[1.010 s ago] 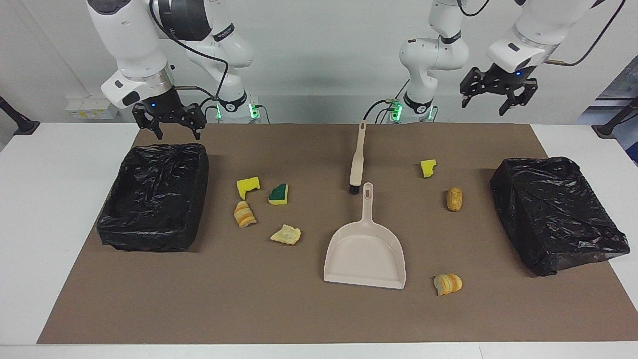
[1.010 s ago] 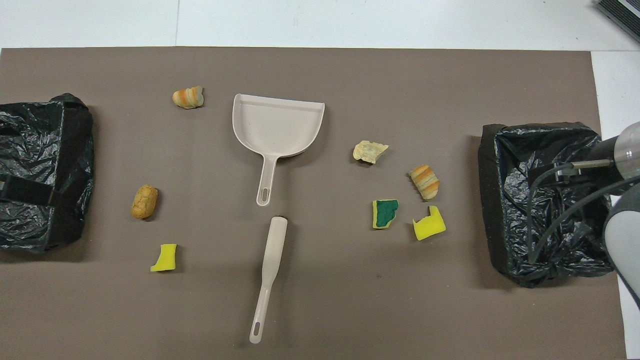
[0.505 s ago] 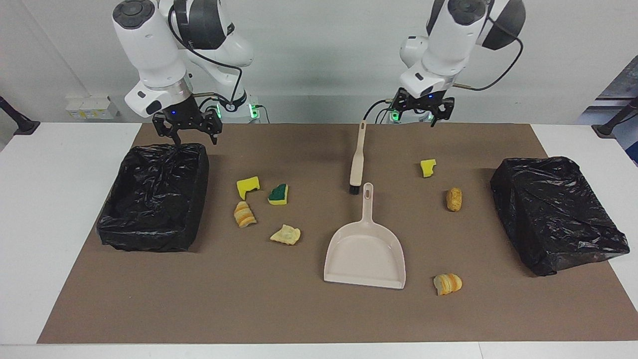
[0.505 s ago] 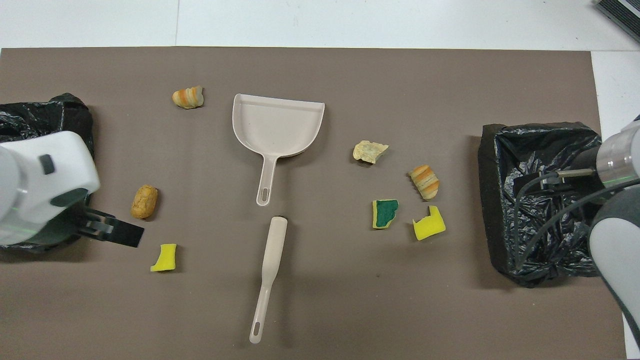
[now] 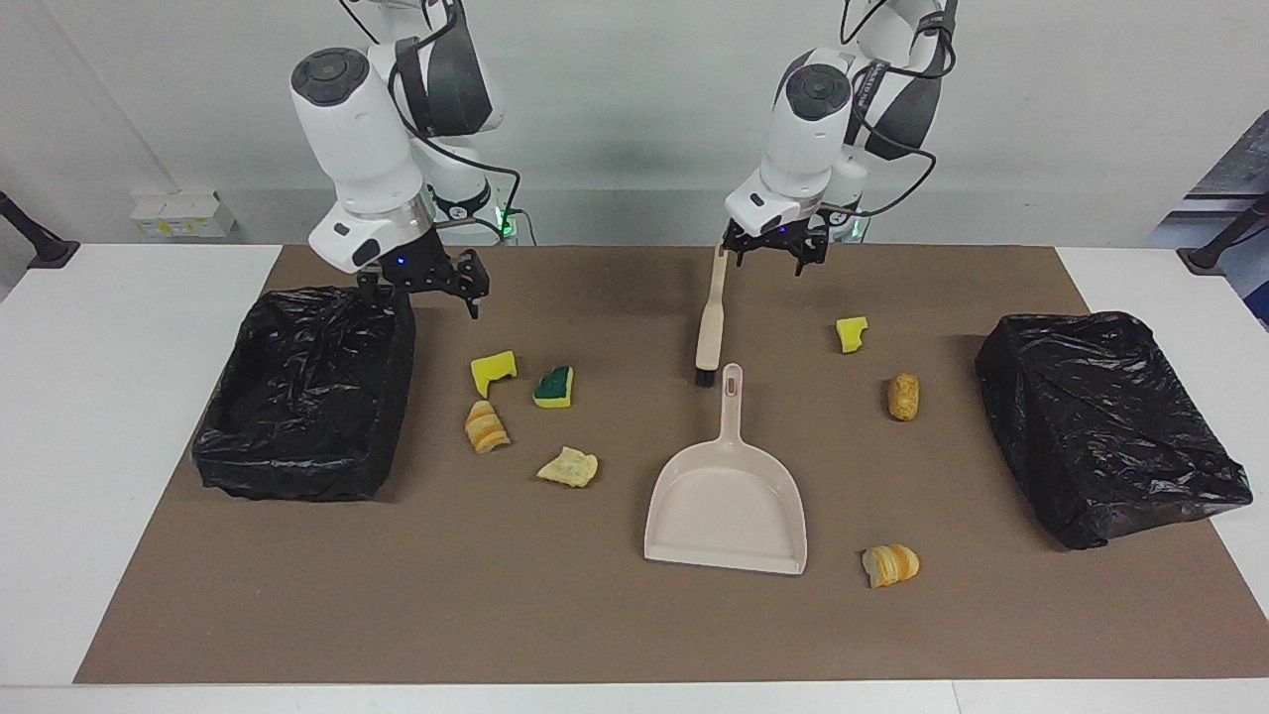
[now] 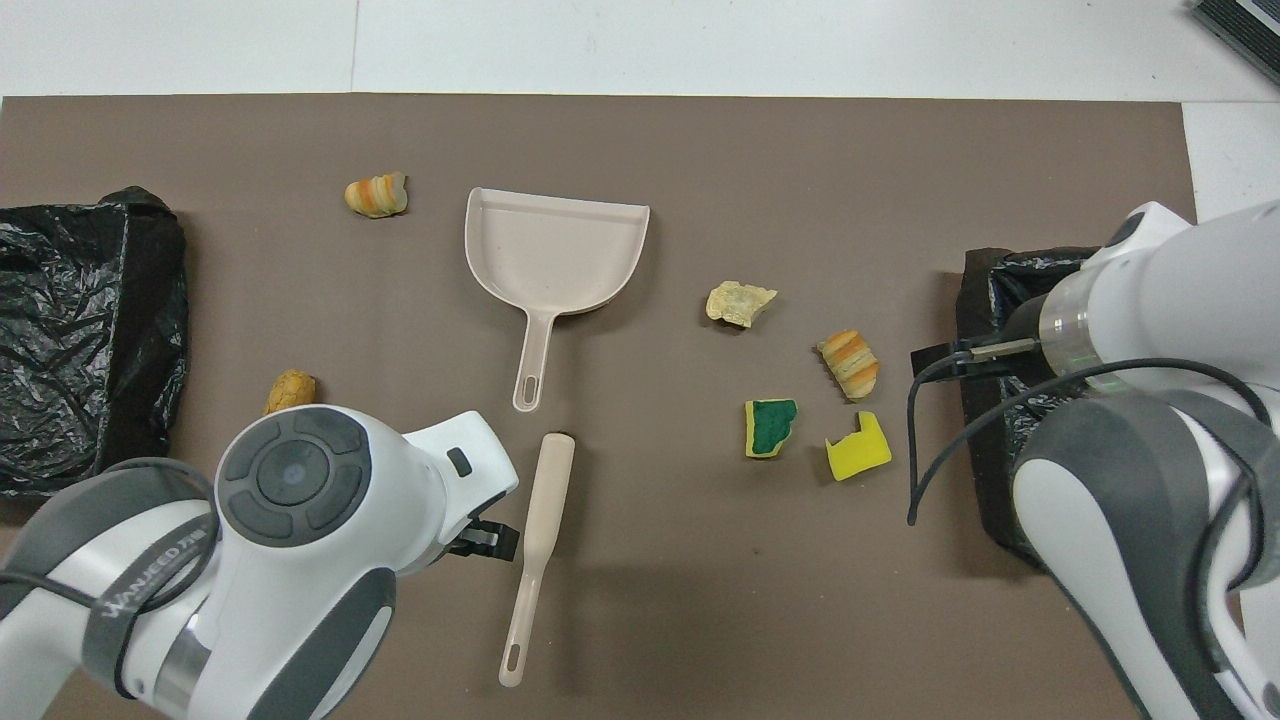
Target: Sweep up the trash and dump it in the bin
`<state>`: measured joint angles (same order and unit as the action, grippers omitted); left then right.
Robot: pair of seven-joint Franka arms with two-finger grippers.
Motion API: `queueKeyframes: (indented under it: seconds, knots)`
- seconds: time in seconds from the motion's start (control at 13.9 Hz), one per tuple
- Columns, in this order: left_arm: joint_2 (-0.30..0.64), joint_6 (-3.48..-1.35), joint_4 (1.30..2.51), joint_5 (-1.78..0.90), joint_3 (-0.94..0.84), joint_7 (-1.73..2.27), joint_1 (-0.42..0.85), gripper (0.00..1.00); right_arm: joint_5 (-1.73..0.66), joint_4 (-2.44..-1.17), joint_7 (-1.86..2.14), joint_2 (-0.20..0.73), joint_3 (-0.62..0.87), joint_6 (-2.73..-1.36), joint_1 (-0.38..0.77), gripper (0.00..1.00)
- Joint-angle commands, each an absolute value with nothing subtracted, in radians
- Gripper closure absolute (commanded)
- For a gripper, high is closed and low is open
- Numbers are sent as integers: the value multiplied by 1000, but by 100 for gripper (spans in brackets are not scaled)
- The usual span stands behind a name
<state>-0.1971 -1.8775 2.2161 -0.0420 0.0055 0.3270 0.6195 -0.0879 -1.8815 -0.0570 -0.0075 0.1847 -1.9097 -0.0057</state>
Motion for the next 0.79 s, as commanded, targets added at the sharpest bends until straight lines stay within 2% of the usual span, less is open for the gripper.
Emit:
queueKeyframes:
  seconds: [0.0,0.14,0.29,0.43,0.5,0.58,0.72]
  knots:
    - [-227,-2050,2380,-51,25,435,716,0,-109,-1849,-142,92,199,-1991,46,0]
    - [-227,-2137,2466,-51,25,472,755,0,-88,-1786,-184,141,195,-1982,112,0]
    - [-227,-2152,2497,-51,23,524,787,0,-63,-1644,-193,214,196,-1877,120,0]
    - [-206,-2213,2537,-51,23,555,807,0,-61,-1591,-245,251,199,-1844,124,0]
    - [-206,-2218,2545,-51,23,580,818,7,-60,-1591,-274,256,199,-1847,132,0]
    - [-203,-2217,2539,-51,25,578,818,11,-61,-1591,-297,262,199,-1851,155,0]
    - [-195,-2209,2531,-49,26,571,821,27,-43,-1594,-374,281,198,-1870,210,0]
